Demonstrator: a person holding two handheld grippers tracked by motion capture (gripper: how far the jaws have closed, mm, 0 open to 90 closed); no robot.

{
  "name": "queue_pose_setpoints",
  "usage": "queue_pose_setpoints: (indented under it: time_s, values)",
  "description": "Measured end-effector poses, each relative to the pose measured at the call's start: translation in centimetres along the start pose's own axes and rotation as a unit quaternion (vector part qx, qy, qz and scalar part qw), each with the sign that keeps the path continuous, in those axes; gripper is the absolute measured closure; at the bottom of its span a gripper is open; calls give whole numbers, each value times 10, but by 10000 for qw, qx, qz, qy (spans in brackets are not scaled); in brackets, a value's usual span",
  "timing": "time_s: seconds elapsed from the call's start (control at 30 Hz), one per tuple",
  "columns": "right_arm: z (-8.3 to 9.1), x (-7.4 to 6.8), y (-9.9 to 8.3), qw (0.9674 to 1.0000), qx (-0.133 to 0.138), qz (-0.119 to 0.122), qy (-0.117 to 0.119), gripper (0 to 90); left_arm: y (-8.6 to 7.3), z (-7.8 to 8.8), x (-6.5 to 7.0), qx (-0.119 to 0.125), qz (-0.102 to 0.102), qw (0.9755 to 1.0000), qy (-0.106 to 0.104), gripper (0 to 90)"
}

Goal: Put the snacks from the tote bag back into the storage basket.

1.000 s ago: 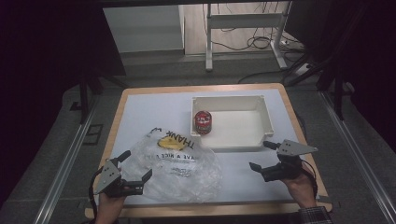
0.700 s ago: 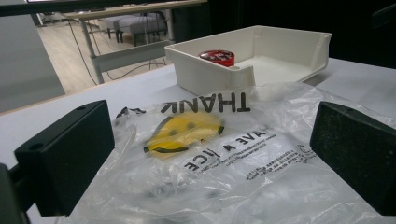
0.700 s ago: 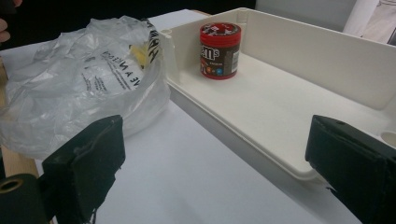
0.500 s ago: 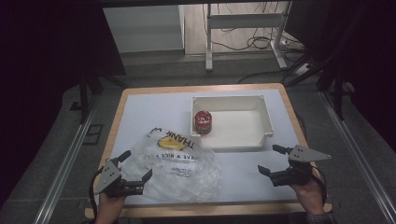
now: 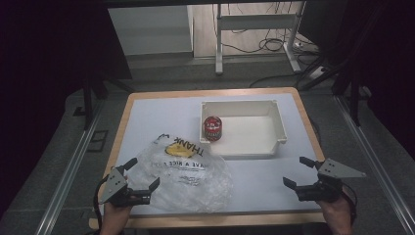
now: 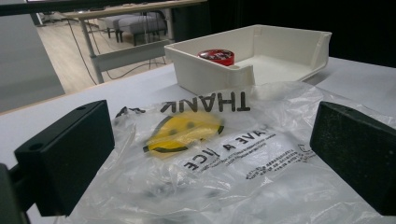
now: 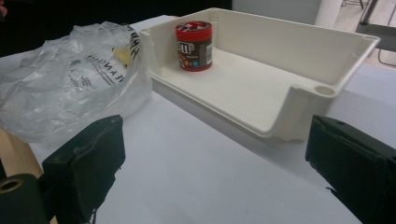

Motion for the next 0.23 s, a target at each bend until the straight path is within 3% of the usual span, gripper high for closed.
queue_pose_setpoints:
  time_s: [0.23]
  values:
    - [11, 7, -6, 9998, 92, -129, -115, 54, 0, 0, 0, -3, -1, 10000, 8, 0]
Point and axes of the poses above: each handheld gripper's, and its own axes: z roughly backward along the jaws, y roughly out of its top, x roughly to its right, the point moved 4 cm from there along -z, roughly forward along the jaws, and after that the axes turned 11 degrees about -z, right-handed, at the moved point
